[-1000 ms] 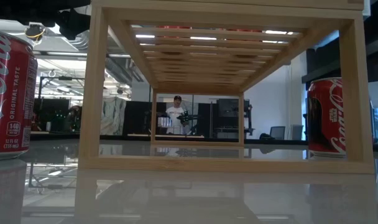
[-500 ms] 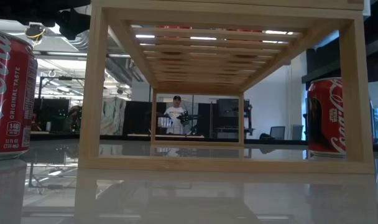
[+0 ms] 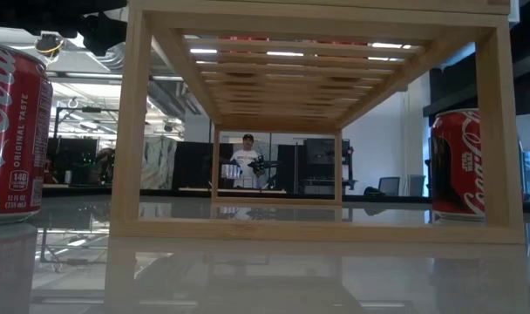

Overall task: Place canned beverage on shelf
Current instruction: Put the left white and red soda can on the shelf

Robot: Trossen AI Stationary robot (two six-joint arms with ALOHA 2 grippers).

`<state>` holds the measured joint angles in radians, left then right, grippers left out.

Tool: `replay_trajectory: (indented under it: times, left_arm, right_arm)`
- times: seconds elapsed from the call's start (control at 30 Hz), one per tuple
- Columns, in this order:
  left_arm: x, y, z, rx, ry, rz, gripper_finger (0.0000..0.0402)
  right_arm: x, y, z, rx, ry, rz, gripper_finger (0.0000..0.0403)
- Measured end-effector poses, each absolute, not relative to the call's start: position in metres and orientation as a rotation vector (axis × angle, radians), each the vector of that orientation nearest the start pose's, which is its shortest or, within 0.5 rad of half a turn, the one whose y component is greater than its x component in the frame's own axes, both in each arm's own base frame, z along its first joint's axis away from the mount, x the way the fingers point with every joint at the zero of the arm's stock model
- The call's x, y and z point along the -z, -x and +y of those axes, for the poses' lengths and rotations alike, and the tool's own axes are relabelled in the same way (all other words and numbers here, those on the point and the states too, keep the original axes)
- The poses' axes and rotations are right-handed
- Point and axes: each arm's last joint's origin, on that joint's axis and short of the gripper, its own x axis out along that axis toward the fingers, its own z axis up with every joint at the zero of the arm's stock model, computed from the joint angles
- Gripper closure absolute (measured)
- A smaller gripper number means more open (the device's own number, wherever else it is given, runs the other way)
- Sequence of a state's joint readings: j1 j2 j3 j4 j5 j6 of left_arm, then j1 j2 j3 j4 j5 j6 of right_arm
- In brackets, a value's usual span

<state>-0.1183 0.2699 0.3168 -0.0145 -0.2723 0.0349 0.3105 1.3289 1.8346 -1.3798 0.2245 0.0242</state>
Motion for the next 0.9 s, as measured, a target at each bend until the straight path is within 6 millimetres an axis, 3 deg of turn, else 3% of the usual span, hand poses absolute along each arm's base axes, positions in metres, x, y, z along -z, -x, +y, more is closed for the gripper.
replay_trajectory:
  times: [0.53,0.9]
  left_arm:
    - [-0.253,-0.103,-0.005,-0.146,0.009,-0.076,0.0072]
    - [-0.273,-0.099,-0.004,-0.145,0.053,-0.289,0.0072]
  right_arm:
    - [-0.403,-0.163,0.045,-0.019,0.07,0.699,0.0023]
    - [-0.367,-0.154,0.043,-0.024,0.047,0.616,0.0023]
